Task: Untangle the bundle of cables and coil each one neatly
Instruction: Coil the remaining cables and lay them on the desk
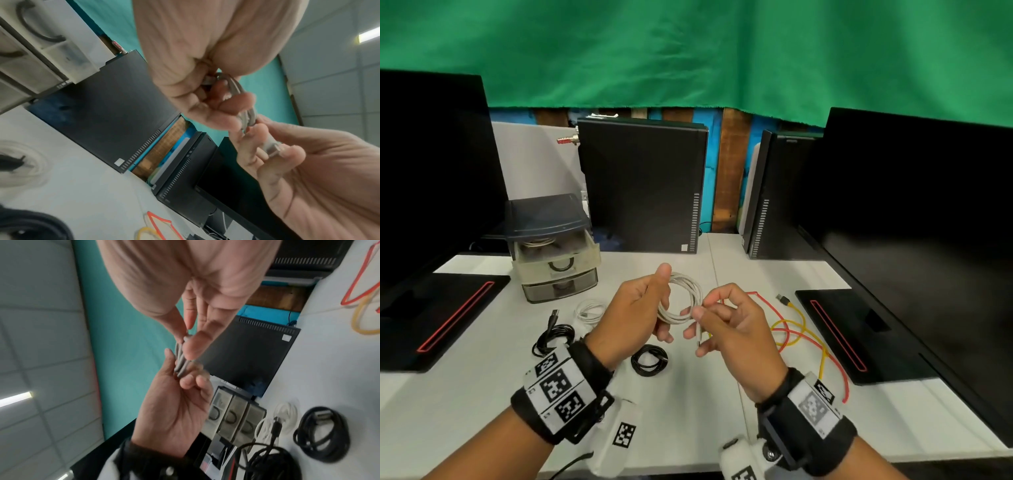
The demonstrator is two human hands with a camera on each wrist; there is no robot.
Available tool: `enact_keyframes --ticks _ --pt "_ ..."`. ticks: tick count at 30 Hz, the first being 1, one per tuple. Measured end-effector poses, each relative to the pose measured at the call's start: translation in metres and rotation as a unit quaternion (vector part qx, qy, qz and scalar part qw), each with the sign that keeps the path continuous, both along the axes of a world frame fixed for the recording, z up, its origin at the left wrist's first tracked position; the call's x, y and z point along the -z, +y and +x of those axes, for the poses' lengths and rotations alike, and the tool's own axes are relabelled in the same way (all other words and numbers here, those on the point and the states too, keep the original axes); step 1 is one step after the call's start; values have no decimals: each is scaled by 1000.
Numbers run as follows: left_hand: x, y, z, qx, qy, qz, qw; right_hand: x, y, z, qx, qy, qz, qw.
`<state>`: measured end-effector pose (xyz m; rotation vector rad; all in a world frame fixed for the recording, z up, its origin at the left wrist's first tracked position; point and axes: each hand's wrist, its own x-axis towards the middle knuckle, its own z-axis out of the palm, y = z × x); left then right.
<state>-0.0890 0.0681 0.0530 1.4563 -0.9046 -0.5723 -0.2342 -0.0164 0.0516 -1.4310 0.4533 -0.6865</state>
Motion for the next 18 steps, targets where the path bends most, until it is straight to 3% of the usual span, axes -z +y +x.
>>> enact_keyframes --ticks 2,5,10,14,18 --pt "6 0 6 1 -2 48 999 2 -5 7 18 4 9 1000" --pt "23 7 18 21 -26 136 990 16 -17 21 18 80 24 996" --pt "51 37 35 38 -142 301 942 53 -37 28 -18 255 -19 966" --pt "36 52 57 -60 -123 253 958 68 -45 18 -71 368 -47 926" --pt "17 58 70 -132 -78 169 974 69 -41 33 -70 393 -69 914"
